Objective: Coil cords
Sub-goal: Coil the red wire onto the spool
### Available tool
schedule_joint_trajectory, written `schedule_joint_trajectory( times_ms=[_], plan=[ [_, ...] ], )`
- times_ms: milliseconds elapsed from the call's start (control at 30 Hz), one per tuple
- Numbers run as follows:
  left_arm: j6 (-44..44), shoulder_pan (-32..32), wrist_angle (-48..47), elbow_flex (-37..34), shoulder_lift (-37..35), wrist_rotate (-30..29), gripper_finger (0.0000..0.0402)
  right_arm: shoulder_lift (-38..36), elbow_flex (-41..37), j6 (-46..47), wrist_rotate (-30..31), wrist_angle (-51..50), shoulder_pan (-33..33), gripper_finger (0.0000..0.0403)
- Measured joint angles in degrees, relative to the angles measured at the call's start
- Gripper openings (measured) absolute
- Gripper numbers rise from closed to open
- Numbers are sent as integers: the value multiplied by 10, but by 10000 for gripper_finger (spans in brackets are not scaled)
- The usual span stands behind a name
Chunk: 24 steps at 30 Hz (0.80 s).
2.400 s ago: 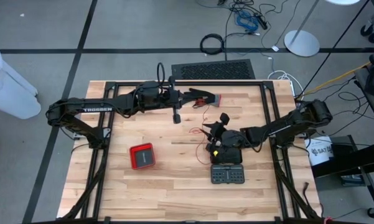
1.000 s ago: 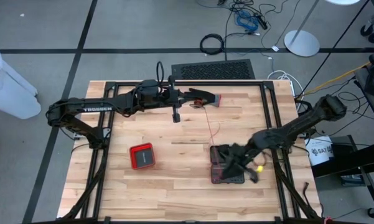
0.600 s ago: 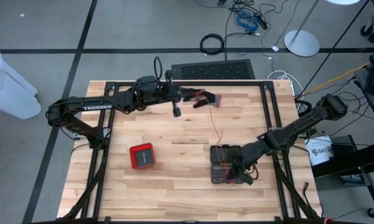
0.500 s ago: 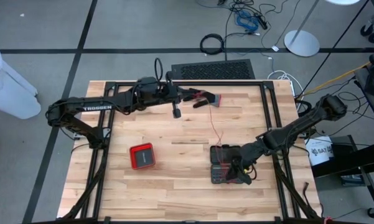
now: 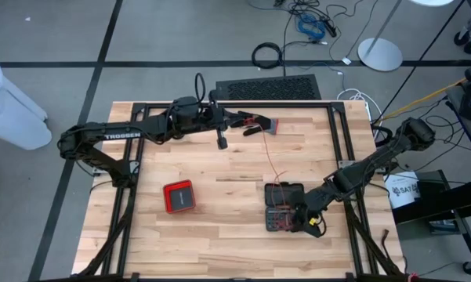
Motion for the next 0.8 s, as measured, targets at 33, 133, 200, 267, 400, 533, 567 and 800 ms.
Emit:
schedule_joint_trajectory(
  times_ms=[33, 133, 200, 267, 400, 533, 567, 800],
  plan=[
    [0, 0, 0, 0, 0, 0, 0, 2, 0, 17, 2, -16, 6, 126],
    [1, -1, -2, 0, 0, -1, 0, 11, 0, 81, -2, -80, 33, 120],
    [2, 0, -2, 0, 0, -2, 0, 13, 0, 127, -12, -105, 55, 119],
    [2, 0, -2, 0, 0, -4, 0, 14, 0, 172, -29, -113, 79, 119],
    [2, 0, -3, 0, 0, -4, 0, 12, 0, 266, -61, -108, 123, 119],
    [2, 0, -4, 0, 0, -4, 0, 12, 0, 326, -72, -105, 159, 119],
    [2, 0, -4, 0, 0, -4, 0, 12, 0, 331, -64, -105, 165, 119],
    [2, 0, -4, 0, 0, -4, 0, 12, 0, 253, 116, -125, 157, 119]
  ],
)
